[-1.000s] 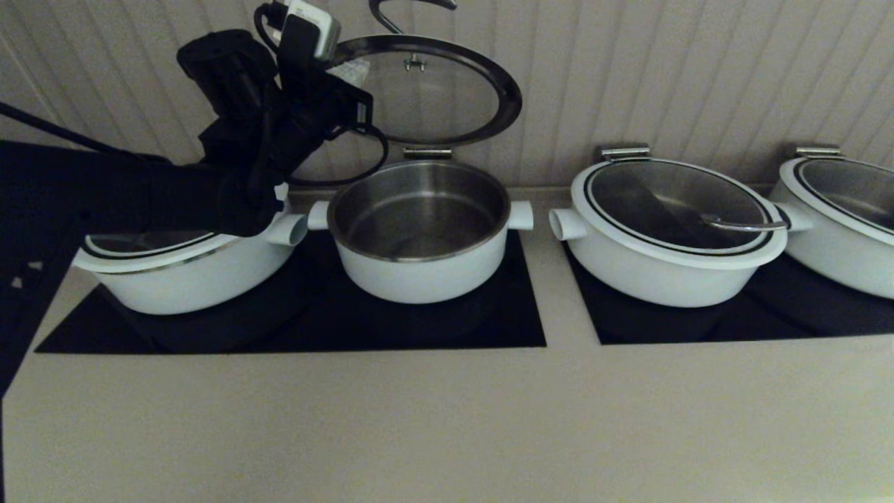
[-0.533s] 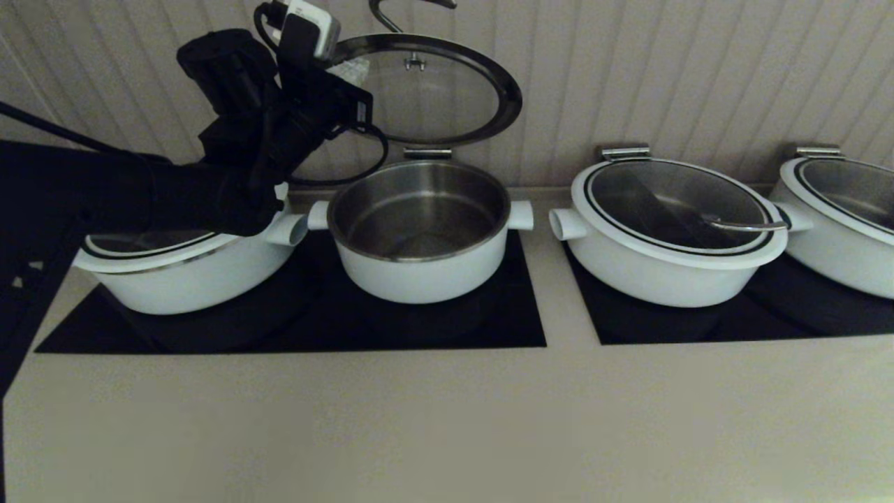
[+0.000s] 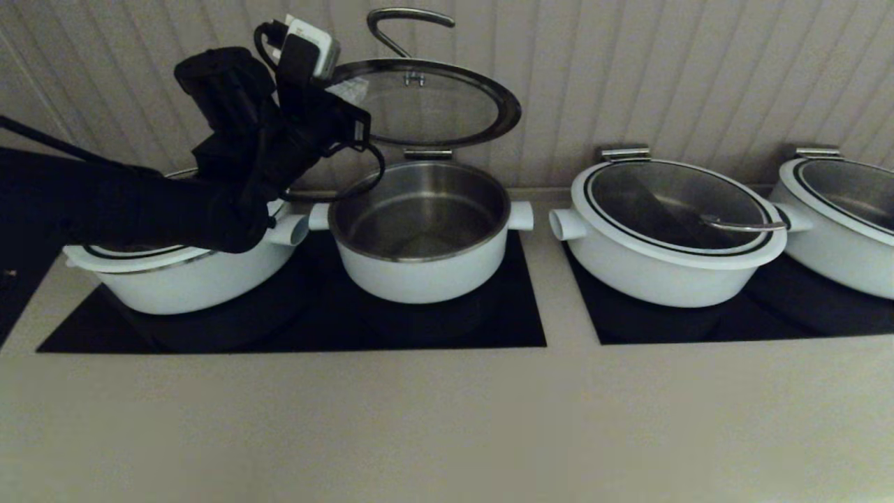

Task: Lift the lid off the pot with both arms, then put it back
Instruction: Open the pot lid completely, then close the pot lid

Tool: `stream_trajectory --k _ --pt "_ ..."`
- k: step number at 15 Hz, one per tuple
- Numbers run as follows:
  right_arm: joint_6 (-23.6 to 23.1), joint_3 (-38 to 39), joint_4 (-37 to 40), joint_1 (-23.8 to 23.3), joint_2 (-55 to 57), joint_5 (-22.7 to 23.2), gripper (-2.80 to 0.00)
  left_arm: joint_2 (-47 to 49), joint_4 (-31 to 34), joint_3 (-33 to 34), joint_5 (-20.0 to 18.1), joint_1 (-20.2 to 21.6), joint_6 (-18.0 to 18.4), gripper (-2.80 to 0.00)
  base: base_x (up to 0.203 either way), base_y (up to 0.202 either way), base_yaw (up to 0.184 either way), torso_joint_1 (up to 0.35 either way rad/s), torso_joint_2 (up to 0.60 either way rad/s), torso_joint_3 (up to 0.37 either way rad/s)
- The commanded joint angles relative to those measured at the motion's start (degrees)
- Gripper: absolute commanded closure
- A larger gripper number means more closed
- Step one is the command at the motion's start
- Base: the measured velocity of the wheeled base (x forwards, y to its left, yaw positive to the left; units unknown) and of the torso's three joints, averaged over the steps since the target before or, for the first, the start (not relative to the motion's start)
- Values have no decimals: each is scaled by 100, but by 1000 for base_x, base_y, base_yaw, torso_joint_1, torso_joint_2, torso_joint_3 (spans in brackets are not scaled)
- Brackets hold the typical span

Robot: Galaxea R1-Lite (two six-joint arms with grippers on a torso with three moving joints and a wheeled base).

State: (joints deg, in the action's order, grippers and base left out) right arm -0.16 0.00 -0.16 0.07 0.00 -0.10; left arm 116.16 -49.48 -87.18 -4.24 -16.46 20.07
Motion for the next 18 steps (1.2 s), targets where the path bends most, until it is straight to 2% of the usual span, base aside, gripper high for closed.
stream_trajectory --k 1,7,10,14,18 --pt "-2 0 -2 1 0 1 0 -67 9 104 -6 2 14 0 0 0 0 0 0 0" --pt "-2 0 -2 1 0 1 0 -21 9 236 -8 -1 22 0 0 0 0 0 0 0" --pt "-2 0 -2 1 0 1 0 -262 14 791 -13 2 24 0 0 0 0 0 0 0" --pt "-2 0 -2 1 0 1 0 -921 17 1881 -31 2 27 0 0 0 0 0 0 0" --pt "-2 0 -2 1 0 1 0 -1454 167 2021 -21 264 81 0 0 0 0 0 0 0"
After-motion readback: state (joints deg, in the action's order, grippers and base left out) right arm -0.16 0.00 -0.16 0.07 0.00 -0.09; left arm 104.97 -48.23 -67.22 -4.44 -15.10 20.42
